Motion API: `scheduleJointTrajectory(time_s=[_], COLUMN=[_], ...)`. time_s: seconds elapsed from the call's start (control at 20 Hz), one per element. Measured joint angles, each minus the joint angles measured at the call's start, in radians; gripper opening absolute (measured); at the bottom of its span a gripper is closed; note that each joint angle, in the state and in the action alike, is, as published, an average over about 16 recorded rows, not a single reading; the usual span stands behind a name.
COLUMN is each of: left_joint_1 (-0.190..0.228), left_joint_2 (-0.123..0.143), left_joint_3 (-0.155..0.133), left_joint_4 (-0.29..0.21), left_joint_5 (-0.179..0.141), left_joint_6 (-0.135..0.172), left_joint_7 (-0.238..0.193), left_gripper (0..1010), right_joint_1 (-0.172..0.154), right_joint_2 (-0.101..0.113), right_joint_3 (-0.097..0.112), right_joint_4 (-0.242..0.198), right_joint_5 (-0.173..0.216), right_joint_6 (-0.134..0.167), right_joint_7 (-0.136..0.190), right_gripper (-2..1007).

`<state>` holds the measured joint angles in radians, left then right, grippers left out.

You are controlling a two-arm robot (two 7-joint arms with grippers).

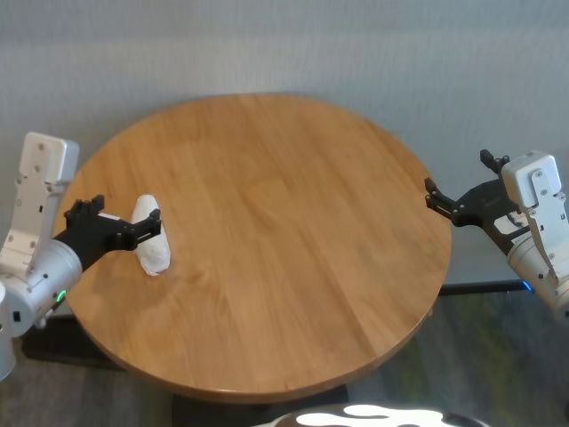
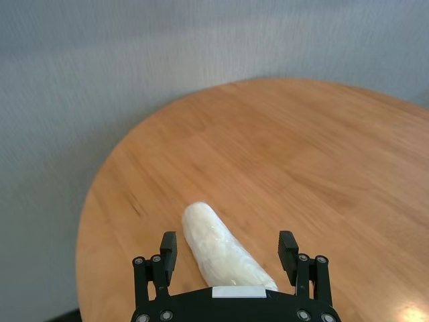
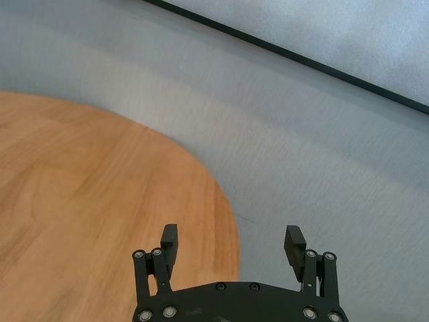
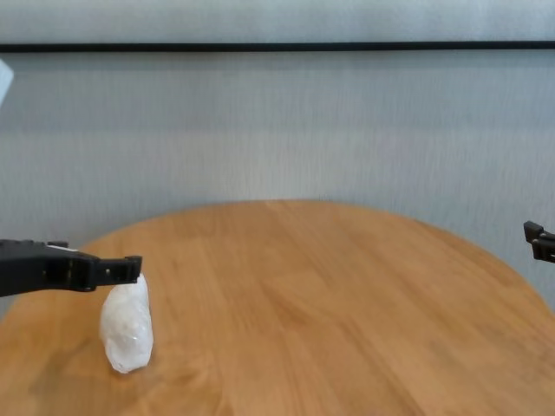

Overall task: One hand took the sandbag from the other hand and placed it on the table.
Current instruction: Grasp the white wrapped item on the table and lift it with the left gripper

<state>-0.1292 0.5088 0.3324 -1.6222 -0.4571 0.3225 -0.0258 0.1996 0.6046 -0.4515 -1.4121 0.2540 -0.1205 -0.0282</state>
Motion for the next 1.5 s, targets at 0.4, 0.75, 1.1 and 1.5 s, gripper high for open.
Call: scheduleJointTrajectory(time_s=[0.4, 0.75, 1.1, 1.5], left_joint_1=[-0.016, -0.056, -0.101, -0.139], left_joint_2=[-0.036, -0.051, -0.076, -0.123], left_joint_3=[0.001, 0.02, 0.023, 0.006], left_joint_4=[-0.05, -0.042, 0.003, 0.046], left_joint_5=[-0.039, -0.024, -0.001, -0.006], left_joint_6=[0.212, 0.335, 0.377, 0.415], left_joint_7=[0.017, 0.03, 0.035, 0.038], left_gripper=[1000, 1000, 1000, 1000], right_joint_1=[0.0, 0.0, 0.0, 0.0], right_joint_2=[0.0, 0.0, 0.0, 0.0], right_joint_3=[0.0, 0.0, 0.0, 0.0], right_joint_4=[0.0, 0.0, 0.0, 0.0], right_joint_5=[0.0, 0.0, 0.0, 0.0], right_joint_6=[0.0, 0.0, 0.0, 0.0], right_joint_7=[0.0, 0.0, 0.0, 0.0], right_gripper=[1000, 1000, 1000, 1000])
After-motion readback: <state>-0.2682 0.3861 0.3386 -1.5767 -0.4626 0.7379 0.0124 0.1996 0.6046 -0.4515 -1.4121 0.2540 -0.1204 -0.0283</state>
